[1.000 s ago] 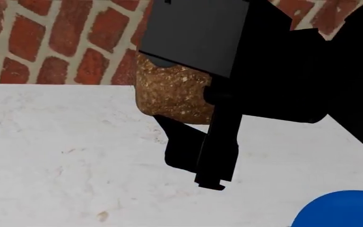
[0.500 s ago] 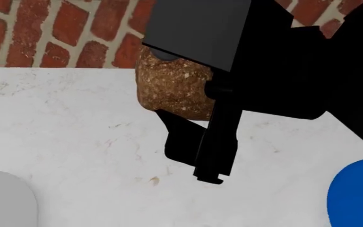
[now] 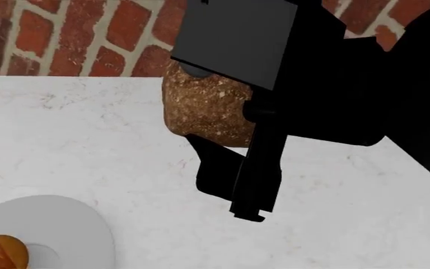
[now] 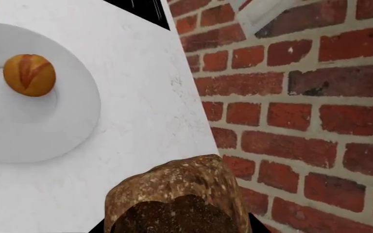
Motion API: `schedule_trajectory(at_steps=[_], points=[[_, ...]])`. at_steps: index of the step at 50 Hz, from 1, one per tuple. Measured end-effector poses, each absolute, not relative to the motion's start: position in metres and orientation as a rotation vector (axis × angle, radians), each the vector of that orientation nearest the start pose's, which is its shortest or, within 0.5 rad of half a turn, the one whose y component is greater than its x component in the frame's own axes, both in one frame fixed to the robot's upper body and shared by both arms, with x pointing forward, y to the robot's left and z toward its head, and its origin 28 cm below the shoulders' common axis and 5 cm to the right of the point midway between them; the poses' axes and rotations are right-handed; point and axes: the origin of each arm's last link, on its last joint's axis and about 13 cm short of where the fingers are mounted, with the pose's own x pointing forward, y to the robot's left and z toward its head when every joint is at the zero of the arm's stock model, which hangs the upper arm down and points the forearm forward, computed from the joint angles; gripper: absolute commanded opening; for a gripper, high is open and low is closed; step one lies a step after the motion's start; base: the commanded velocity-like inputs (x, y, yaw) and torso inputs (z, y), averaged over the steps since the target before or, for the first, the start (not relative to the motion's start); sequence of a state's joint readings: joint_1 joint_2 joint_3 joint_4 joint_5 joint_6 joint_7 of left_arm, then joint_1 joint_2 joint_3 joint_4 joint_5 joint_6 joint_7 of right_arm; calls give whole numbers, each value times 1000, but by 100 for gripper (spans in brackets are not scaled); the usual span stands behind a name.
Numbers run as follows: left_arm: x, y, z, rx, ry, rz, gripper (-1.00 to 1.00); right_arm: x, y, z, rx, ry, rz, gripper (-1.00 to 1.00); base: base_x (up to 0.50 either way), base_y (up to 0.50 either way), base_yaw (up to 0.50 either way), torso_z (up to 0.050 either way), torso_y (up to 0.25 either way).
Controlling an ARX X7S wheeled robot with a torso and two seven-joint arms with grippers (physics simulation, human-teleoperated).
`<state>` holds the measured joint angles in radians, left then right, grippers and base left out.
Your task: Place all breads on the cutting board.
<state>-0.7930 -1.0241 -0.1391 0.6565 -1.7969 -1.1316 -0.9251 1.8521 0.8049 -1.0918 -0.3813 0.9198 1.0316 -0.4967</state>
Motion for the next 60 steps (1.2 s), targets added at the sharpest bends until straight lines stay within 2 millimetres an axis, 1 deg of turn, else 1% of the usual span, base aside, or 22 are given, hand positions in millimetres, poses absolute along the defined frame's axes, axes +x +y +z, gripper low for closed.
schedule_trajectory(at_steps=[6, 15, 25, 38, 46, 60], points=[[170, 294, 299, 175, 75, -43, 100, 261, -137, 386, -934, 87, 879, -100, 0, 0, 0, 0, 0], [168, 291, 312, 218, 247, -111, 100, 261, -139, 384, -928, 103, 877, -100, 0, 0, 0, 0, 0], [152, 289, 328, 296, 480, -218, 100, 262, -141, 381, -930, 119, 875, -100, 0, 0, 0, 0, 0], [140, 290, 342, 308, 646, -295, 100, 263, -143, 380, -932, 130, 871, -100, 0, 0, 0, 0, 0], [146, 291, 342, 303, 693, -313, 100, 264, -144, 378, -930, 136, 871, -100, 0, 0, 0, 0, 0], [170, 293, 335, 292, 736, -312, 100, 263, -144, 374, -923, 148, 892, -100, 0, 0, 0, 0, 0]])
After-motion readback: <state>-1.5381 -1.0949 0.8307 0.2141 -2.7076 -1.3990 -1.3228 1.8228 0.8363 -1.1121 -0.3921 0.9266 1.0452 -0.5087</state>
